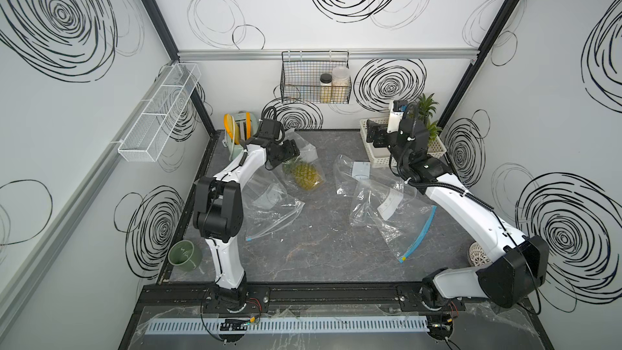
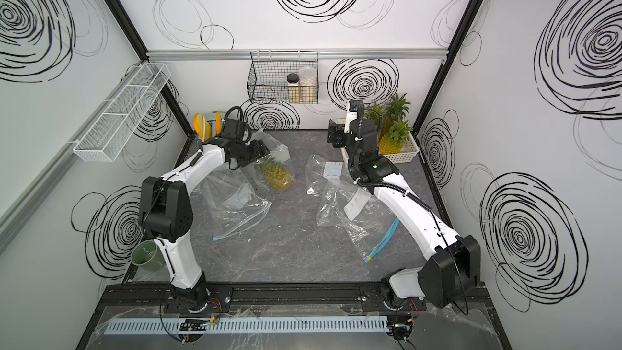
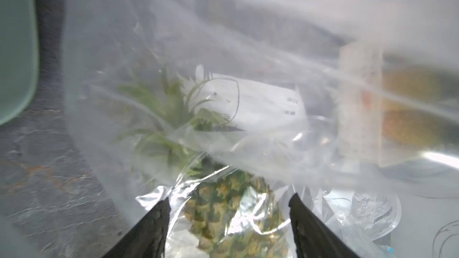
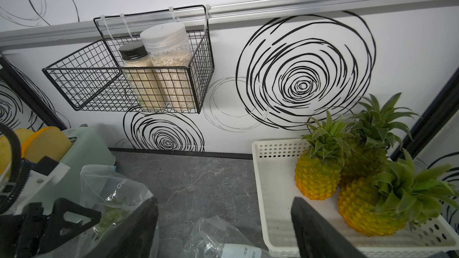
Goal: Open the zip-top bag and take out the pineapple
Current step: Adjust the zipper food storage bag at the center of the board.
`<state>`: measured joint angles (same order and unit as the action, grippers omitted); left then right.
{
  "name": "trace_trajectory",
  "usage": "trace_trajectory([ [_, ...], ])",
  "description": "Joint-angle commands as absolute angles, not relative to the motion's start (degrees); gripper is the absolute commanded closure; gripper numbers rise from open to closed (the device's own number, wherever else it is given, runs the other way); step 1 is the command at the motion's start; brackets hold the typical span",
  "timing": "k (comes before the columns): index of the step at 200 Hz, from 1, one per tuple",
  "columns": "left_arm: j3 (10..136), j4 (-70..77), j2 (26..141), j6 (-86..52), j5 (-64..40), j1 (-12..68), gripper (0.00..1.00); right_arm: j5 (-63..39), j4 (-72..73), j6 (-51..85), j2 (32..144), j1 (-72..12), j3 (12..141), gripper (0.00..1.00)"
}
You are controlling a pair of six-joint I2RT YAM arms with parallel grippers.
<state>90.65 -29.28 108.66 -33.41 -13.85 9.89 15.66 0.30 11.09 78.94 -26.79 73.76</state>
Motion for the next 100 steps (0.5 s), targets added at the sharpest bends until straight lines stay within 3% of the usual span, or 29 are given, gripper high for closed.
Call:
trace_trajectory([
  [1, 89.04, -31.98, 105.74, -32.38, -11.27, 7.39, 0.20, 15.74, 2.02, 11.86, 78.64, -27.25, 72.88, 0.14],
  [40, 85.47, -28.46, 109.77, -34.07, -15.38, 5.05, 0.20, 15.88, 3.26, 12.08, 78.92, -27.24, 71.39, 0.14],
  [100, 89.95, -20.52, 121.59, -37.00, -22.08, 6.47, 0.21, 17.47, 3.53, 10.99, 79.61, -27.15, 69.87, 0.14],
])
